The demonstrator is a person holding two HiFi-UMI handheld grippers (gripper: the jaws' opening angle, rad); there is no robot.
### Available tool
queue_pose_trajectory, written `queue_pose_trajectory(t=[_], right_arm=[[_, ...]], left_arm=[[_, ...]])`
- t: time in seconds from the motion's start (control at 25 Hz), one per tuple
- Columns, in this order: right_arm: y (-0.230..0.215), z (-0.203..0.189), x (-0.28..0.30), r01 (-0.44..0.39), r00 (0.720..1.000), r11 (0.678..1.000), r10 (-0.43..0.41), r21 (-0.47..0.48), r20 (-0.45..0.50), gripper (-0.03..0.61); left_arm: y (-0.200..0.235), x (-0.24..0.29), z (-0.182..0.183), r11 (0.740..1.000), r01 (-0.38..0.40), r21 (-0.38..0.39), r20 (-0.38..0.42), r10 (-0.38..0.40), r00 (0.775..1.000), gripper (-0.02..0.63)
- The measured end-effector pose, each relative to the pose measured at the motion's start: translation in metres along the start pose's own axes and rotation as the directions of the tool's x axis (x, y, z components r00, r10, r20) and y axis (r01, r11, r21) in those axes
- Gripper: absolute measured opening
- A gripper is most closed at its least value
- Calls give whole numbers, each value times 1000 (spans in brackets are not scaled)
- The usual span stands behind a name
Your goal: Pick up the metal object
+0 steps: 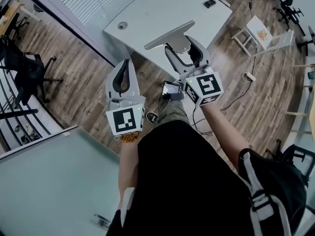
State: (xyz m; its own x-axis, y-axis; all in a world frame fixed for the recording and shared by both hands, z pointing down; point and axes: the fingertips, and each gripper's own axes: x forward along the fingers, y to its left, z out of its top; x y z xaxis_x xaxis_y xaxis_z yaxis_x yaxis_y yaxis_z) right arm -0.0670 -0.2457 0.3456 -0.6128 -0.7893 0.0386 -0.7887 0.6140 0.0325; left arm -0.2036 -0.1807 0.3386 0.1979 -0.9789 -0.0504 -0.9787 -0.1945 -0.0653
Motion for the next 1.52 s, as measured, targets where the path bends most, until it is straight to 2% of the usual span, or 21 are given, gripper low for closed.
queue_pose_trajectory(t=[0.6,1.52], right_arm=[[-8,-31,-7,43,998,999,-43,1,-52,276],[-10,-49,4,31,996,1000,-31,-1,-81,276]], left_arm=[[-12,0,-12,1000,19,-11,-13,-19,1000,15],[0,9,-31,1000,-6,-5,-61,6,998,15]])
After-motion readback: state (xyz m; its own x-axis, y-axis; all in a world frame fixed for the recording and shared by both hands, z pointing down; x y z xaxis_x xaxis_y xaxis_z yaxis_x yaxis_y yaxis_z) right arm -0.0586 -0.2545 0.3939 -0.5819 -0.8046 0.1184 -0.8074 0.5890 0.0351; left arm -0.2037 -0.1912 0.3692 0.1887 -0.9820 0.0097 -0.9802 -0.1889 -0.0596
